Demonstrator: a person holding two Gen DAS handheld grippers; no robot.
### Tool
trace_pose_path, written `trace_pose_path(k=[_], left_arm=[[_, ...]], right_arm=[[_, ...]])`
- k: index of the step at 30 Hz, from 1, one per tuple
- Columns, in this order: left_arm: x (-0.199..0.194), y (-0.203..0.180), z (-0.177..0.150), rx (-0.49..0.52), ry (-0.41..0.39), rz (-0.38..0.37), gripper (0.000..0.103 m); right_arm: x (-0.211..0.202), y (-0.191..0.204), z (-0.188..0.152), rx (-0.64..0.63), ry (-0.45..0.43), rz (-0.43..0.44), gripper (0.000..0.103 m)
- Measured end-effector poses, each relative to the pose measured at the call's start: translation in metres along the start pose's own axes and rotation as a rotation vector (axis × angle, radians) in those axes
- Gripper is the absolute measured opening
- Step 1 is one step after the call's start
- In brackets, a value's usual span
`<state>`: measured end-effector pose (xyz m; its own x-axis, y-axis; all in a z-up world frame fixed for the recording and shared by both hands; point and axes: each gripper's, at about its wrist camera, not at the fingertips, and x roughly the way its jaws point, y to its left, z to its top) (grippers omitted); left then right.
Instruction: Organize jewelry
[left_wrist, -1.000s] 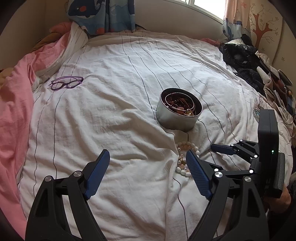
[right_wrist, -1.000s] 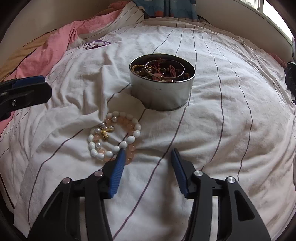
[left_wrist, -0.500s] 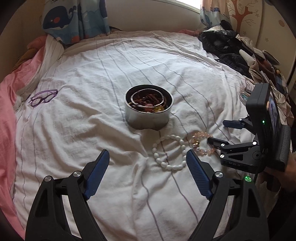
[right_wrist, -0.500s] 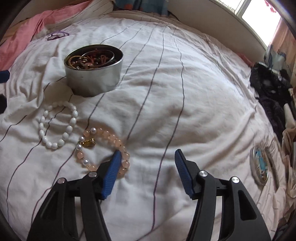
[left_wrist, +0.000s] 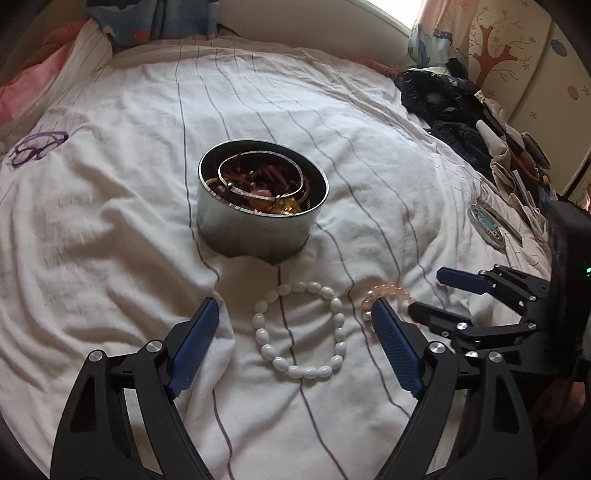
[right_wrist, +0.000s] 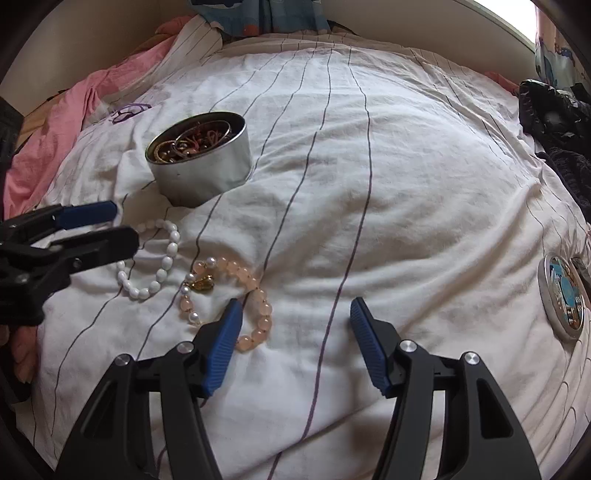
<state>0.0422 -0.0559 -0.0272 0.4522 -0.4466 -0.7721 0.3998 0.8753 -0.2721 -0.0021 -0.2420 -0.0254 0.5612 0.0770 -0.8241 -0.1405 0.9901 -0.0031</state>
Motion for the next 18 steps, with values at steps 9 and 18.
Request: trace_pose_path(k=[9, 18], left_arm=[[0.006, -0.009, -0.007, 0.184, 0.022, 0.232, 0.054], [0.016, -0.022, -0.005, 0.214, 0.043, 0.168, 0.048]], right_arm=[[0.001, 0.022, 0.002, -0.053, -0.033, 0.055, 0.059], [0.002, 0.017, 0.001, -0.035, -0.034, 0.049, 0.059]])
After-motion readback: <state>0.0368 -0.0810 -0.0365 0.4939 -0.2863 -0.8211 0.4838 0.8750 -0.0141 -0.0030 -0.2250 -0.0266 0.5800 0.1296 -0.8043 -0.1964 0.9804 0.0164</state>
